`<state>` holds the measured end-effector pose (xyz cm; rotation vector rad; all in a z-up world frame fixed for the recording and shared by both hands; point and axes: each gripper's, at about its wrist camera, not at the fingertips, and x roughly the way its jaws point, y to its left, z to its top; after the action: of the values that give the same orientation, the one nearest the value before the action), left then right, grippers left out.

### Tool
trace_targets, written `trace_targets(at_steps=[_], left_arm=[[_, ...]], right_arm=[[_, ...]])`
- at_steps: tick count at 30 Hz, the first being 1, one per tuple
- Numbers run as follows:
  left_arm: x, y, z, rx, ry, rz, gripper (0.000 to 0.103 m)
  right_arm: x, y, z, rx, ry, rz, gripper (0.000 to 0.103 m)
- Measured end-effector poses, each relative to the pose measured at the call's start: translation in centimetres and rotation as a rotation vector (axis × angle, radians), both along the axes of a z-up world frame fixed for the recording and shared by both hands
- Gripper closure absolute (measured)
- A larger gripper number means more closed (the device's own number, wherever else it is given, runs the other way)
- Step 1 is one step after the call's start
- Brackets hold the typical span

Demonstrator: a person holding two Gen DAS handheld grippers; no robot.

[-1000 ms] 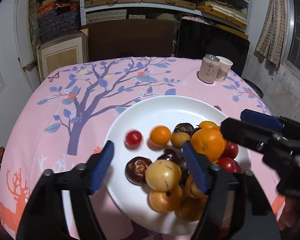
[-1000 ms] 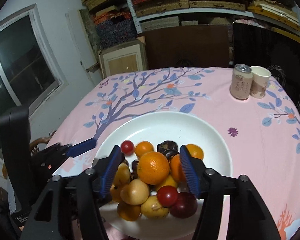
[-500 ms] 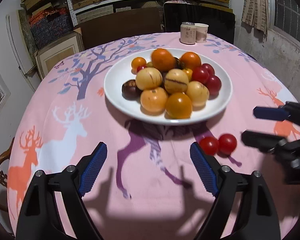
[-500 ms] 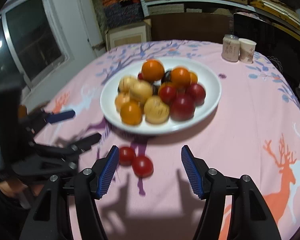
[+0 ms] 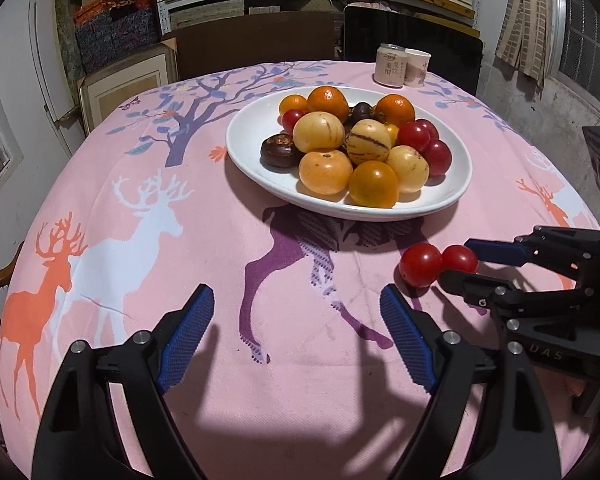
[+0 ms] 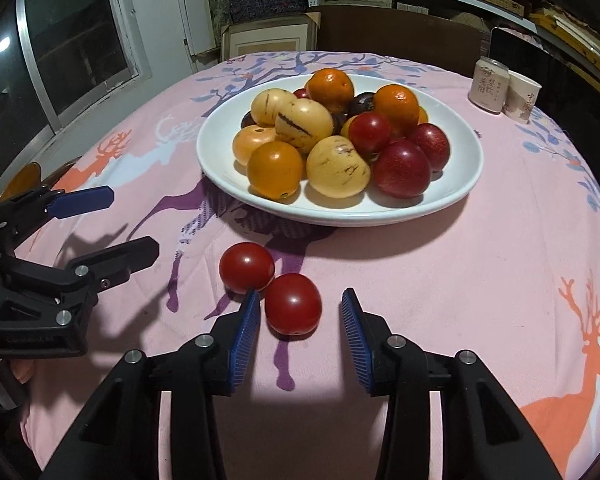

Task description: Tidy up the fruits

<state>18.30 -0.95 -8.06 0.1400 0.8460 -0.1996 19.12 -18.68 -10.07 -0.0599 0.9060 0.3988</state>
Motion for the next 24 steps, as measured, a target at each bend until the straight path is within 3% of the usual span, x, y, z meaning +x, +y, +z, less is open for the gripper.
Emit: trace_targets(at_steps=[8,12,15,20,24], left_arm=[[0.0,-1.3,0.0,-0.011,0.008,-0.034,0.02],[0.0,-4.0,0.3,-0.028,0.004,-0.098,0.02],[0.4,-6.5,-0.3,0.021,-0.007,-0.123,0.02],[1.1,-8.4,-0.7,0.03,-0.016,-0.131,0.02],[0.8,-8.4,-0.8,0.039,-0.034,-0.156,0.036]], right_arm=[[-2.0,-3.0,2.2,0.138,-0.065,-0.06,0.073],[-3.1,-6.5,2.6,0.213,-0.119,-0.173,0.073],[-3.3,-7.6,1.9,0.165,-0.123,-0.244,0.073],[-3.9,-8.2,1.4,0.188,-0.126,-0.235,0.073],[-3.9,-7.8,1.5,0.191,-0.135,-0.198,0.073]])
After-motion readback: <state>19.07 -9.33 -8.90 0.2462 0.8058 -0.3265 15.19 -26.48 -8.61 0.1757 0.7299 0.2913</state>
